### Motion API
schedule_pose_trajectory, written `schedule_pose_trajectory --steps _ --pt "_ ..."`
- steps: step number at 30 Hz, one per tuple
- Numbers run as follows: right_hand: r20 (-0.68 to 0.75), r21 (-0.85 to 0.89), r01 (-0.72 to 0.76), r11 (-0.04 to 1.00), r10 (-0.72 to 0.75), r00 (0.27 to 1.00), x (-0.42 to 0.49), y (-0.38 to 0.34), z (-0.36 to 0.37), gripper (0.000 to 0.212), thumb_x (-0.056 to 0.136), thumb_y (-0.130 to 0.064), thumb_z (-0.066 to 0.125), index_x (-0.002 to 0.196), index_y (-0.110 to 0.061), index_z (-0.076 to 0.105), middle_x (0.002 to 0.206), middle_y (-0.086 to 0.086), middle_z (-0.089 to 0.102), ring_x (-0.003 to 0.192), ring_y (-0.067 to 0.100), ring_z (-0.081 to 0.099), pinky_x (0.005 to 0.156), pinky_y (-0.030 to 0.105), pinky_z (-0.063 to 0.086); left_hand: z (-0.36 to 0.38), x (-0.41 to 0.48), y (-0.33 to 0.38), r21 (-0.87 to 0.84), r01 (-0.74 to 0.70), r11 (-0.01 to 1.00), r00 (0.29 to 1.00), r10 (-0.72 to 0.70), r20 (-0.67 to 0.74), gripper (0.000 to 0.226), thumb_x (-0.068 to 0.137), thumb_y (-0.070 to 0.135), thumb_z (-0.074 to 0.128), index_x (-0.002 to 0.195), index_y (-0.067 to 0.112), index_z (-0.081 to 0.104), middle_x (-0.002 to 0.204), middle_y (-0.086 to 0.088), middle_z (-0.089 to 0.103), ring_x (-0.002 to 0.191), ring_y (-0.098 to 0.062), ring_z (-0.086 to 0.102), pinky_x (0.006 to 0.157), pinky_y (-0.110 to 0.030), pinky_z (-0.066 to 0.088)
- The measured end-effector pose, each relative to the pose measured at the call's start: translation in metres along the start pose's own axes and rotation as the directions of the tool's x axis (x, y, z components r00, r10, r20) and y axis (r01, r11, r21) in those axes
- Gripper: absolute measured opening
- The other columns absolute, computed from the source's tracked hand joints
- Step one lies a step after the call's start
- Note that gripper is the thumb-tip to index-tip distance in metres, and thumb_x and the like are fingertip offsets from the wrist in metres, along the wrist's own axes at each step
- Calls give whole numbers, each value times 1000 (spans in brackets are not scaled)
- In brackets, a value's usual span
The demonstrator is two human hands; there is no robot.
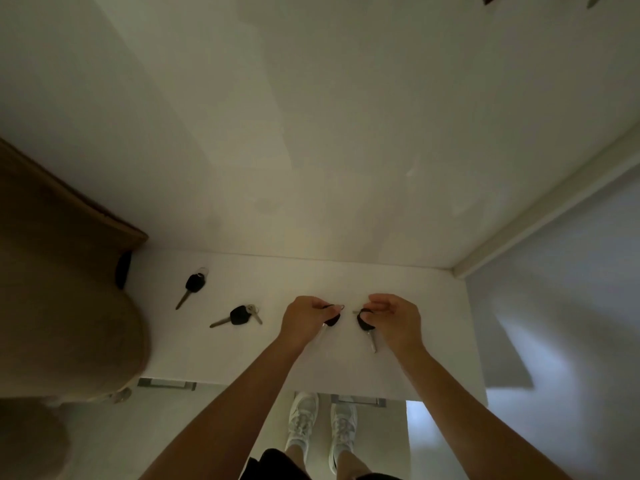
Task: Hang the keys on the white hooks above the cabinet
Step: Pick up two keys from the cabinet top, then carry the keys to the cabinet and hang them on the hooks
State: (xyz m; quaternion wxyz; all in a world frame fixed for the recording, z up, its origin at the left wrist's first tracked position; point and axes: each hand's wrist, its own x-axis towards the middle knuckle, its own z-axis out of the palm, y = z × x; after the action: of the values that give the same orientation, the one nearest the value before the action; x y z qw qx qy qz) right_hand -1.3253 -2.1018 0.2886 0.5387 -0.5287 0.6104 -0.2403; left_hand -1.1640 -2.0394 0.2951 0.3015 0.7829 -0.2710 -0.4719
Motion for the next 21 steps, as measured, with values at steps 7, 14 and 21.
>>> schedule_pose_trajectory --steps 7,14,21 --pt "36 92 -69 993 66 997 -2 0 5 24 69 12 75 90 4 70 74 10 68 70 19 64 68 13 54 -6 -7 -4 -72 56 996 998 -53 37 28 82 33 71 87 6 73 79 -5 67 66 -12 56 64 -25 41" --pt "133 286 -110 952 74 988 -10 -22 8 25 73 11 72 96 4 69 81 12 70 77 20 66 77 25 56 -18 -16 3 -155 25 988 1000 -23 14 22 89 28 63 91 7 71 87 -5 66 76 -15 57 65 -24 44" --pt "216 433 -47 900 -53 975 -18 -73 10 29 74 12 70 100 -2 68 91 13 73 78 14 71 69 21 57 -49 -35 37 -307 -92 947 994 69 -87 22 92 23 59 103 7 70 96 -6 68 83 -13 62 66 -19 47"
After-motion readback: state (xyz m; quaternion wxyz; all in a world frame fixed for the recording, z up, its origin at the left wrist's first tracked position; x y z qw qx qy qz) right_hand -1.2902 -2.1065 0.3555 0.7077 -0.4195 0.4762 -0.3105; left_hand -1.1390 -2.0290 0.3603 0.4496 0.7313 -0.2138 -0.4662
